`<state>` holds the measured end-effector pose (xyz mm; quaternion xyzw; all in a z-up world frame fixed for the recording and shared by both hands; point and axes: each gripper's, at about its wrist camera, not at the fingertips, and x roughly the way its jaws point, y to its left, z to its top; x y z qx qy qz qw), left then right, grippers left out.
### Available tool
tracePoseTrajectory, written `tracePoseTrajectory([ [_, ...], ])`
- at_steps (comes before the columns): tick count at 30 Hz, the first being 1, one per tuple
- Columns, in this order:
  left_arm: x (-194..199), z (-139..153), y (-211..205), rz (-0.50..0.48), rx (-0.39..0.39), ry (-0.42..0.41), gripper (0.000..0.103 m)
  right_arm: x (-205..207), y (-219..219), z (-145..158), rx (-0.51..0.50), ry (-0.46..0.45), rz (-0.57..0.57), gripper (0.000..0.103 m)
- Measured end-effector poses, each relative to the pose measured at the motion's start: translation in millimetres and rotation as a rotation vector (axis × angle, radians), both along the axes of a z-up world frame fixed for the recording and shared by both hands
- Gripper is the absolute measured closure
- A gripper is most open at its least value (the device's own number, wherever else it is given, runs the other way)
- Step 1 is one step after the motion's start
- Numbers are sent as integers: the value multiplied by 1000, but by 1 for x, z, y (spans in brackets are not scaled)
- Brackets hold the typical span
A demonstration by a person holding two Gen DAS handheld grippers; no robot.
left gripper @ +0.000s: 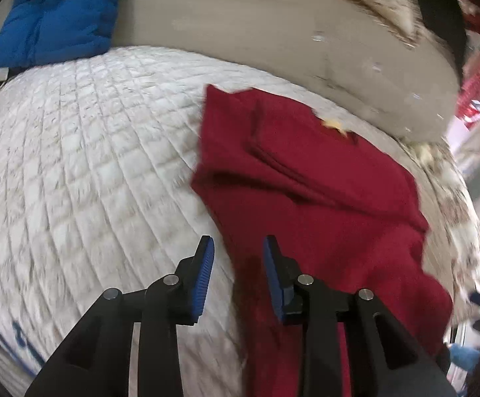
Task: Fold small clothes
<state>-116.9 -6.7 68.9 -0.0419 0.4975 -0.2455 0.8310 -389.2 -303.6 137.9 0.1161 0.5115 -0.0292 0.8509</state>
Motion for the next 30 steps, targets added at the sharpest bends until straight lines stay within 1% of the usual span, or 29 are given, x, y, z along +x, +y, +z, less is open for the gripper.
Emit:
tracePoseTrajectory([
  [2,-27,1,2,-34,1,-13,91,-7,-9,-20,38,15,-17,17],
  [4,-48,-4,5,-49,15,5,91,-7,-11,-41,83,24,-29,17],
  [6,-60,-9,9,-48,19,24,91,-2,-8,-67,112,19,-41,17],
  [7,-66,-11,11,-45,25,30,91,3,-5,-78,105,35,-34,22],
  [8,-73,-12,13,-40,34,35,91,5,0,-90,75,65,-16,63],
  [9,-79,-13,16,-36,42,38,91,5,4,-95,63,74,1,90],
  [10,-87,-12,19,-37,46,41,91,0,6,-93,95,52,6,96],
  [11,-93,-11,22,-40,46,42,91,-6,8,-88,105,40,18,96],
  [13,-105,-10,27,-49,55,39,91,-18,6,-81,79,32,30,96],
  [15,-112,-14,30,-43,66,40,91,-27,-1,-83,104,51,14,95],
  [16,-116,-18,30,-45,70,46,90,-30,-2,-84,102,63,3,92],
  [17,-120,-22,30,-49,77,52,90,-33,-2,-85,93,67,-12,82],
  [18,-124,-26,29,-47,90,59,90,-37,-3,-84,92,63,-21,75],
  [20,-130,-33,26,-43,125,64,90,-51,-2,-78,130,20,-34,33],
  [21,-132,-34,26,-43,132,62,90,-56,0,-76,155,-2,-43,28],
  [23,-134,-34,24,-40,150,49,90,-61,3,-77,174,2,-48,27],
  [30,-136,-33,26,-28,170,34,90,-73,11,-83,147,38,-53,26],
])
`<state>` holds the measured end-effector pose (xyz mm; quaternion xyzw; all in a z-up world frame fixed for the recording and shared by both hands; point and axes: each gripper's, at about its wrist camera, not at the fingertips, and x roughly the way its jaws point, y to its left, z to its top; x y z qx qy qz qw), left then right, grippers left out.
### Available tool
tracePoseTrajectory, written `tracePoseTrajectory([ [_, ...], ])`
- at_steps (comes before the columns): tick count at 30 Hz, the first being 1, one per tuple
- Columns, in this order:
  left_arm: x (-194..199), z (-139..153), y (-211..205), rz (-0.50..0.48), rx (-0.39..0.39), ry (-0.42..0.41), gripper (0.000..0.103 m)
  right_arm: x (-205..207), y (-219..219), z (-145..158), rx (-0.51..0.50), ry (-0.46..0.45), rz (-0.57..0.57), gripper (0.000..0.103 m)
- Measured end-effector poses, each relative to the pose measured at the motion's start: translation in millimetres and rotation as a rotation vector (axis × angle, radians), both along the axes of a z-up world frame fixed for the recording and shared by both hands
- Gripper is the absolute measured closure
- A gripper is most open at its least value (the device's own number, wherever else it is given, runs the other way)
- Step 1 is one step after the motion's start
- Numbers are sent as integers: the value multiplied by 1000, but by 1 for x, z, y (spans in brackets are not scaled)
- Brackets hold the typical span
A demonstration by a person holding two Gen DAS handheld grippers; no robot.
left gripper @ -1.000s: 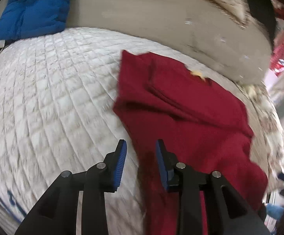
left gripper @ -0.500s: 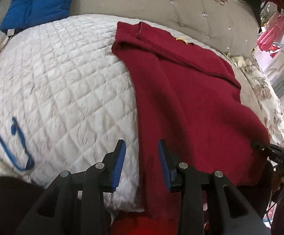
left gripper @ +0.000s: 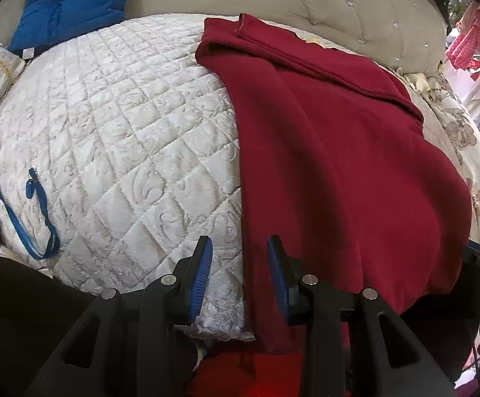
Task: Fold small clothes
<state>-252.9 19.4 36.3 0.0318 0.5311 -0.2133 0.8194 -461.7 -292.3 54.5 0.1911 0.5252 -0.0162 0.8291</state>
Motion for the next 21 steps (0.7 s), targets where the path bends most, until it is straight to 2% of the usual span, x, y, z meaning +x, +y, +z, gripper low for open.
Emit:
tracePoseTrajectory([
  [14,1,-8,-1,5,10,35,90,-5,-4,-19,36,43,-32,23],
  [21,-6,-27,-7,-11,9,133,89,-5,-4,-24,51,45,-33,23],
])
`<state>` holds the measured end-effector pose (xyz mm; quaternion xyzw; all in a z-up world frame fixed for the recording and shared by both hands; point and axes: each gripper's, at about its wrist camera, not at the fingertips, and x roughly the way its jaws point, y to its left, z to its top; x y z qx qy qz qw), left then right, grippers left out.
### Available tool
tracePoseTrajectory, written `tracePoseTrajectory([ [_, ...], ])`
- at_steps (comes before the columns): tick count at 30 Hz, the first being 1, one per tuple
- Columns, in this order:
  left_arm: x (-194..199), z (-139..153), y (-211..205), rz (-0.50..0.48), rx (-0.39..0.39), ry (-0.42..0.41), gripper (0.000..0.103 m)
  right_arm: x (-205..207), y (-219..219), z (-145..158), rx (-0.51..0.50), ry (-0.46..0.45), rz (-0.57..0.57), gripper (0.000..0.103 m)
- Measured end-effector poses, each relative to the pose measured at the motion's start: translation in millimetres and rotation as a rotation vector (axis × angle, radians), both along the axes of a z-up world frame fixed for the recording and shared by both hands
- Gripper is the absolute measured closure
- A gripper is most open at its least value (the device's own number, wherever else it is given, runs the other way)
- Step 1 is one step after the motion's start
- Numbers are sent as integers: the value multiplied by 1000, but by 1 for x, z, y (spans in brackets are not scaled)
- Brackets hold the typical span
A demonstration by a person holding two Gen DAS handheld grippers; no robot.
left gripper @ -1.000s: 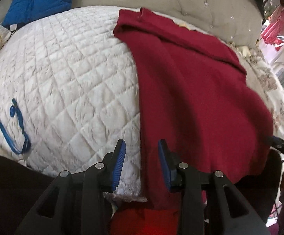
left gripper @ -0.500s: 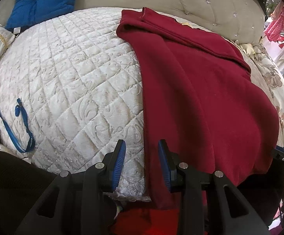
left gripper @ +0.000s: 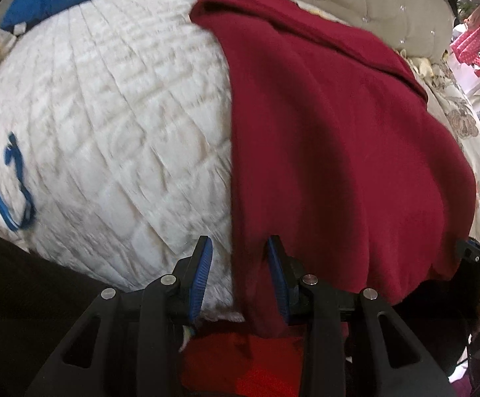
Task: Fold small clothes
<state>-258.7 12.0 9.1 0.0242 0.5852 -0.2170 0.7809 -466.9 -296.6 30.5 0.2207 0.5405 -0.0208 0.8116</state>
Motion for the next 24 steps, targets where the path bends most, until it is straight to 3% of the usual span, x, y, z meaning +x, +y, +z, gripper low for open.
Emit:
tracePoseTrajectory([
  [7,-1,-7,-2,23,-24,22,83,3,0,-2,21,-8,4,22],
  [11,-5,-8,4,17,-87,106,83,5,2,-1,25,-4,4,21],
  [19,-12,-22,-4,-19,-129,167,83,10,8,-5,12,-14,28,18],
  [21,-9,-22,3,7,-162,180,85,10,12,-4,-43,-24,21,23],
  [22,-9,-21,5,18,-176,183,94,10,13,-4,-71,-20,13,37],
  [23,-10,-19,9,29,-190,179,102,10,15,-3,-103,-22,13,61],
  [24,-11,-16,11,32,-209,177,103,11,16,-1,-97,-27,23,78],
])
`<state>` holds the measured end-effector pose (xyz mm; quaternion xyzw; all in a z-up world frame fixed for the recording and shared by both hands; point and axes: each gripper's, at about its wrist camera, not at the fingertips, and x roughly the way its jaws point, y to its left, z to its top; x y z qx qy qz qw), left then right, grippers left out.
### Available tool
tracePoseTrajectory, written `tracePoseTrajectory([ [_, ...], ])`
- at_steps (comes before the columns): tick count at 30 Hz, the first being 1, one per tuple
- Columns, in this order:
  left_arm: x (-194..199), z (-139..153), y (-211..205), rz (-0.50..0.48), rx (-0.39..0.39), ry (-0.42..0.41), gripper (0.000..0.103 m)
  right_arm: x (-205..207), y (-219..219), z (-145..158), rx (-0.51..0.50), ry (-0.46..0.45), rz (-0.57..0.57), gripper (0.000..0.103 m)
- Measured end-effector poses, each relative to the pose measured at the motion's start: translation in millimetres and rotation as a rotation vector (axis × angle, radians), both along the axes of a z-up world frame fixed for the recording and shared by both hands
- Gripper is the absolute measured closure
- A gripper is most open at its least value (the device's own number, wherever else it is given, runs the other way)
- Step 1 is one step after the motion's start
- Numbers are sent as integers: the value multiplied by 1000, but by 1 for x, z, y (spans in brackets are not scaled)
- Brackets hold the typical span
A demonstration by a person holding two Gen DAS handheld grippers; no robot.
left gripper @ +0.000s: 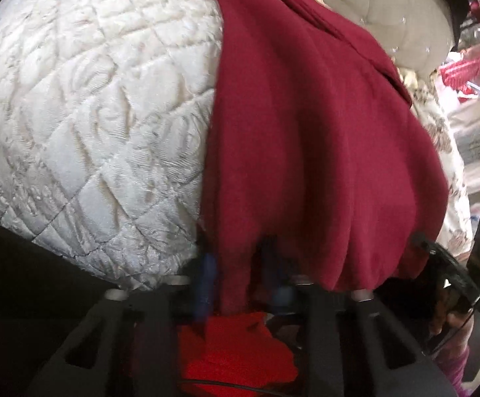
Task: Fold small clothes
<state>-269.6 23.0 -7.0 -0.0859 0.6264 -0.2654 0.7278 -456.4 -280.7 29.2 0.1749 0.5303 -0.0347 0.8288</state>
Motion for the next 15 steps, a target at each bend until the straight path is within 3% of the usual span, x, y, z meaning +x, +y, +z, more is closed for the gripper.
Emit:
tracePoseTrajectory([
  [1,-2,6,2,5,-9,-5,103,0,0,2,25,-2,7,96],
  [6,-7,61,26,7,-70,-120,103,-11,-3,29,118,-58,36,96],
  [10,-13,95,47,-7,-23,-204,103,-19,-3,49,156,-87,71,96],
  [15,-27,72,44,-34,62,-175,103,-16,4,27,146,-13,111,96],
])
